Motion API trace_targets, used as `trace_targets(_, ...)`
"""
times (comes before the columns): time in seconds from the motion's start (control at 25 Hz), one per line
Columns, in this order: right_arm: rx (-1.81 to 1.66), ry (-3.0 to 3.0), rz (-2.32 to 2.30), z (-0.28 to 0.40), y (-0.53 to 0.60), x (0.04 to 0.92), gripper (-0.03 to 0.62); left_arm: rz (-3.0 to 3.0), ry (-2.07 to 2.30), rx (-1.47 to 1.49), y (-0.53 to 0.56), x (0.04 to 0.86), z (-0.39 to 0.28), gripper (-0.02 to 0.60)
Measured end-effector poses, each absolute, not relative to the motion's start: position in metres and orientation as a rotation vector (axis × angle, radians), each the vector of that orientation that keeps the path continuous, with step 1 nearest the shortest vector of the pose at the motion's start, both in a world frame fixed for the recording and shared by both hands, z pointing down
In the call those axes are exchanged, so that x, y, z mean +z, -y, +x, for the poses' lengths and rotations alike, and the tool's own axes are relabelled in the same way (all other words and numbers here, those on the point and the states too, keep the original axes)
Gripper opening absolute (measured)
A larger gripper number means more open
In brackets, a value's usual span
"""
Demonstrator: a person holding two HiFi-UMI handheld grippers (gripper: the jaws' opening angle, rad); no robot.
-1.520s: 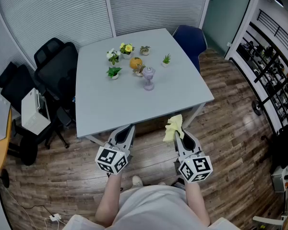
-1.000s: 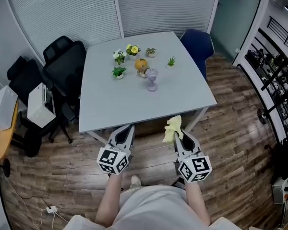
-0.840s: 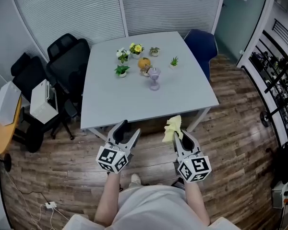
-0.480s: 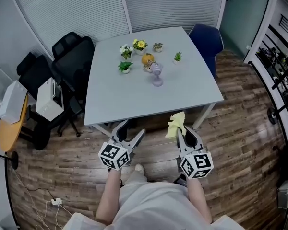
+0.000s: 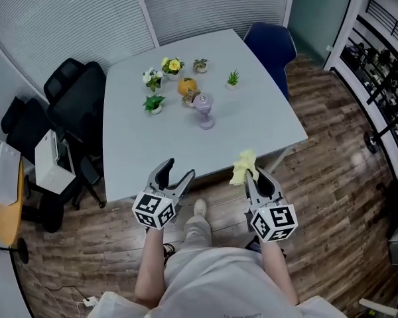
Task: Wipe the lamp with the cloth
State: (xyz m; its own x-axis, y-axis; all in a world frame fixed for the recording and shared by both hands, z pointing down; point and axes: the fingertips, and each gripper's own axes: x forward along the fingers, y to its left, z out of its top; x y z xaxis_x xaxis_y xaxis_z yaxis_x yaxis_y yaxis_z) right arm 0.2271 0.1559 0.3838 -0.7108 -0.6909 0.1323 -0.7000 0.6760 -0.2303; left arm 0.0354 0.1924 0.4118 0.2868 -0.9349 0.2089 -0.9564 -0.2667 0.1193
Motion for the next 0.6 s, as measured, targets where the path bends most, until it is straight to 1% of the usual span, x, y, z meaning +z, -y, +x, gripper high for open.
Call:
trace_targets(0.32,0.416,2.736,1.326,0.156,-0.048,0.382,0.075,2.458,1.418,0.297,-0.068,0.436,-0.026,0.296)
trace_targets(0.6,0.454,2.644,1.398,0.118,0.002,0.399,0.075,2.494,1.197,0.404,-0.006,0.472,-0.06,0.304)
